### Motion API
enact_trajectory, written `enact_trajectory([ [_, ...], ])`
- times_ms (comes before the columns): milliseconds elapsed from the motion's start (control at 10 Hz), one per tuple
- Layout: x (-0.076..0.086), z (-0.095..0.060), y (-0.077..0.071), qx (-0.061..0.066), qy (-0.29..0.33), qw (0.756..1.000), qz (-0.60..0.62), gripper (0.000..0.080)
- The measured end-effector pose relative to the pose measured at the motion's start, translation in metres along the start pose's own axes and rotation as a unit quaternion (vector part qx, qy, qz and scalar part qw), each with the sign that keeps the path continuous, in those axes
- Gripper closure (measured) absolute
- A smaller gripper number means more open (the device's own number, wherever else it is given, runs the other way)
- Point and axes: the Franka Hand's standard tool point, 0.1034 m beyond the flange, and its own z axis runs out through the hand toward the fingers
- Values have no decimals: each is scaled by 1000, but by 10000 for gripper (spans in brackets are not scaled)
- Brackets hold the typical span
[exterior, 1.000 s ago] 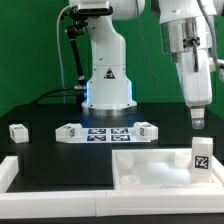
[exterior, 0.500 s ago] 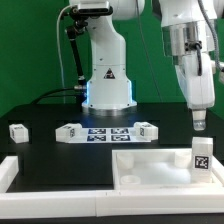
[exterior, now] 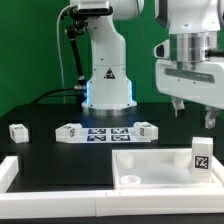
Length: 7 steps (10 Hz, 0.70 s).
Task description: Assemble square table
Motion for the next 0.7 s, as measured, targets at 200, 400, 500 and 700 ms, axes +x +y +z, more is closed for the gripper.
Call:
enact_trajectory([
  [200, 1, 1, 0, -1, 1, 998, -63, 151],
  [400, 1, 1, 0, -2, 1, 991, -137, 151],
  [500, 1, 1, 1, 2, 4, 985, -174, 151],
  [700, -12, 10, 27, 11, 10, 954, -299, 151],
])
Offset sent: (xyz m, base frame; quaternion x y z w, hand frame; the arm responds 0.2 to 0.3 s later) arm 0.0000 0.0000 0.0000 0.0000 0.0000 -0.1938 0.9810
